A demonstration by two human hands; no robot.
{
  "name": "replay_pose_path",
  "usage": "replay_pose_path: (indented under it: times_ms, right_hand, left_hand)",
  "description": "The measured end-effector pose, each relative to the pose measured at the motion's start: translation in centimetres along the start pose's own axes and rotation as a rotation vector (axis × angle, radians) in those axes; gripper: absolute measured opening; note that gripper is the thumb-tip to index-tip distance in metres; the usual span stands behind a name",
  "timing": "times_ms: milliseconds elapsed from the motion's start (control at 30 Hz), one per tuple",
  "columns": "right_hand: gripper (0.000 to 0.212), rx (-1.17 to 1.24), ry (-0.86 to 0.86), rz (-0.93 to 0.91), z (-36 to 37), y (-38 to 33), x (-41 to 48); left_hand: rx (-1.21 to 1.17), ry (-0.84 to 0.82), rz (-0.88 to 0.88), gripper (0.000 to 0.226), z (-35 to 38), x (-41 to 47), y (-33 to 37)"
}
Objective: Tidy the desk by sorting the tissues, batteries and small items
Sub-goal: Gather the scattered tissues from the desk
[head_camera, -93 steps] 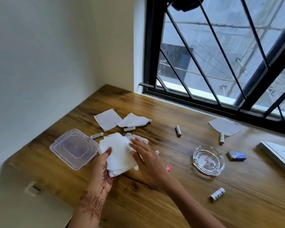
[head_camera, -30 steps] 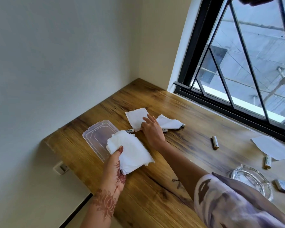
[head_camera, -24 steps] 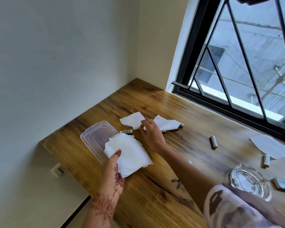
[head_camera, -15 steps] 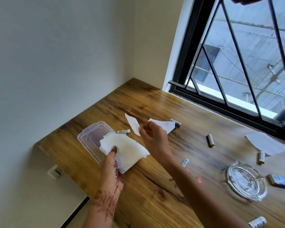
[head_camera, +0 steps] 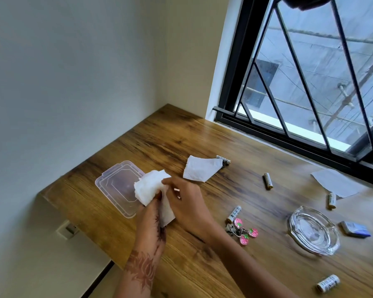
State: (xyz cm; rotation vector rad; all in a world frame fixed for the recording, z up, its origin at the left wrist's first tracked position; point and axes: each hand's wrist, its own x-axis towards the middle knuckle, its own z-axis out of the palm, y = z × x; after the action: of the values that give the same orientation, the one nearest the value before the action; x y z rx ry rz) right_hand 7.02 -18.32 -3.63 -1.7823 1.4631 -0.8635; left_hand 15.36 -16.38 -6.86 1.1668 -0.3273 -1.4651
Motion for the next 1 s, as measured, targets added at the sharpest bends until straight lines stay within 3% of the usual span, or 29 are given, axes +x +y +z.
replay_pose_path:
  times_ms: [133, 300, 500, 633, 800, 1000]
  right_hand:
    - [0.024, -0.184, 0.135, -0.041, -1.0, 2.9, 2.7]
    - [0.042, -0.661, 0.065, -0.079, -0.7, 8.9, 5.0]
    - [0.04, -0.807, 0.077, -0.2, -0.5, 10.8, 6.1]
    - [0.019, -0.71, 0.219, -0.247, -0.3, 10.7, 6.3]
    - [0.018, -0.128, 0.401, -0.086, -1.5, 8.0, 5.0]
    - [0.022, 0.015, 0.342, -0.33, -2.5, 5.0, 0.5]
  left_hand:
    - [0.039, 0.095, -0.008, 0.045, -0.7, 0.8, 0.3]
    - [0.004, 0.107, -0.023, 0.046, -0.8, 1.2, 0.5]
    - [-0.016, 0.088, -0.047, 0.045, -0.8, 1.0, 0.8]
    - [-0.001, 0.069, -0.045, 0.041, -0.9, 1.0, 0.8]
    - [-0.041, 0.05, -0.058, 0.036, -0.5, 1.3, 0.8]
    - [-0.018, -0.053, -0.082, 0.038, 1.6, 1.3, 0.4]
